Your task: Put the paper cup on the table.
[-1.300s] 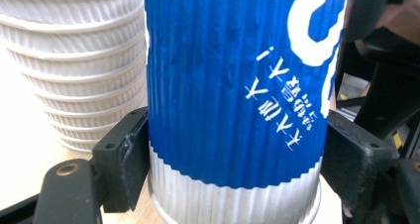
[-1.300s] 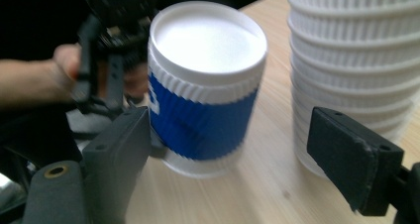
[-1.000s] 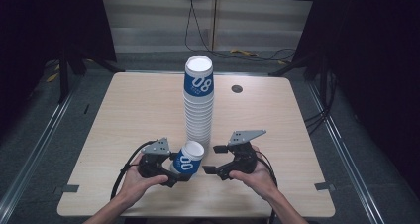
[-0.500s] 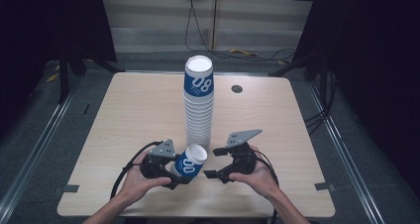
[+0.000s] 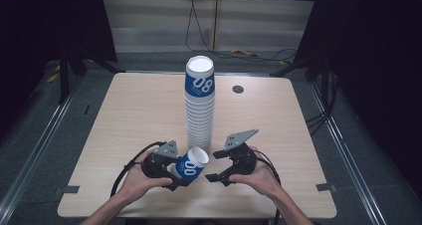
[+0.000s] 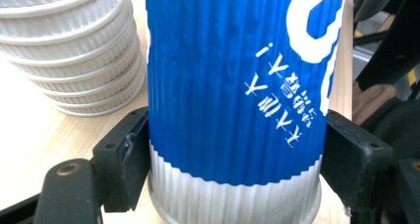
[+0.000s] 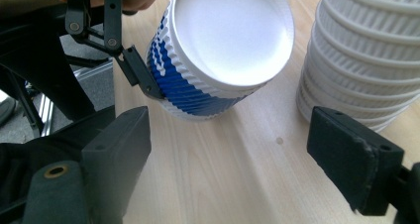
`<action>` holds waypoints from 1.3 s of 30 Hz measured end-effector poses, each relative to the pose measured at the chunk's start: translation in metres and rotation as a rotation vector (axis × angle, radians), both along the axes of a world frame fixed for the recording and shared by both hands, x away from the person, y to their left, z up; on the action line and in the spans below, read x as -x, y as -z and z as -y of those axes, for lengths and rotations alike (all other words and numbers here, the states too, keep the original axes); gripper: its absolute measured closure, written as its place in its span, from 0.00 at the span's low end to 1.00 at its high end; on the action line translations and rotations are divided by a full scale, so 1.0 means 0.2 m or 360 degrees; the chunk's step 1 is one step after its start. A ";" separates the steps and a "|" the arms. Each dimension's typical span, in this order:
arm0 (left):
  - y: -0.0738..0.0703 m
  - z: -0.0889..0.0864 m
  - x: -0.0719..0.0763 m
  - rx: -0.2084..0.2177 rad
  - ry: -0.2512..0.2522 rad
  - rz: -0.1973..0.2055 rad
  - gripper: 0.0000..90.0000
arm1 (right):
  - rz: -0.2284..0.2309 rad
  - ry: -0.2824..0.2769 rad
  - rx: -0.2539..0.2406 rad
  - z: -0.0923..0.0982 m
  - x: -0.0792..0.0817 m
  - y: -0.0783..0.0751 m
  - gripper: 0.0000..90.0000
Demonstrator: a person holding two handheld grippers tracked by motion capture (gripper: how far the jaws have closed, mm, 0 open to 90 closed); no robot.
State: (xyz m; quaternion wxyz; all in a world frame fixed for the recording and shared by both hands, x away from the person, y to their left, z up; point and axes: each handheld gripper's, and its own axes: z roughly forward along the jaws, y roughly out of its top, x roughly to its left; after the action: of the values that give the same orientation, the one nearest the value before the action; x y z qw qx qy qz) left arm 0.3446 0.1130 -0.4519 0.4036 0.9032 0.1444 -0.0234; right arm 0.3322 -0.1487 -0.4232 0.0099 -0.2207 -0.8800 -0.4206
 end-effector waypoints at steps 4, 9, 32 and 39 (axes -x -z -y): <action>0.01 0.02 0.00 -0.0066 0.0026 0.0021 0.24 | -0.0001 -0.0024 0.0044 -0.01 0.00 0.01 0.19; 0.01 0.03 0.01 -0.0111 0.0043 0.0027 0.24 | -0.0005 -0.0088 0.0135 -0.04 0.01 0.02 0.20; -0.05 0.14 0.05 -0.0349 0.0260 0.0134 0.25 | -0.0072 -0.0215 0.0356 -0.09 -0.01 0.00 0.25; -0.06 0.19 0.07 -0.0389 0.0305 0.0179 0.25 | -0.0088 -0.0281 0.0378 -0.13 -0.01 0.02 0.25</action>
State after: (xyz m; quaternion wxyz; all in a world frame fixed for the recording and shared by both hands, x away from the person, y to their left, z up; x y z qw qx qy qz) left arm 0.3308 0.0754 -0.4409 0.2940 0.9551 0.0365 0.0064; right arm 0.3340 -0.1224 -0.4269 0.0449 -0.1535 -0.9389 -0.3048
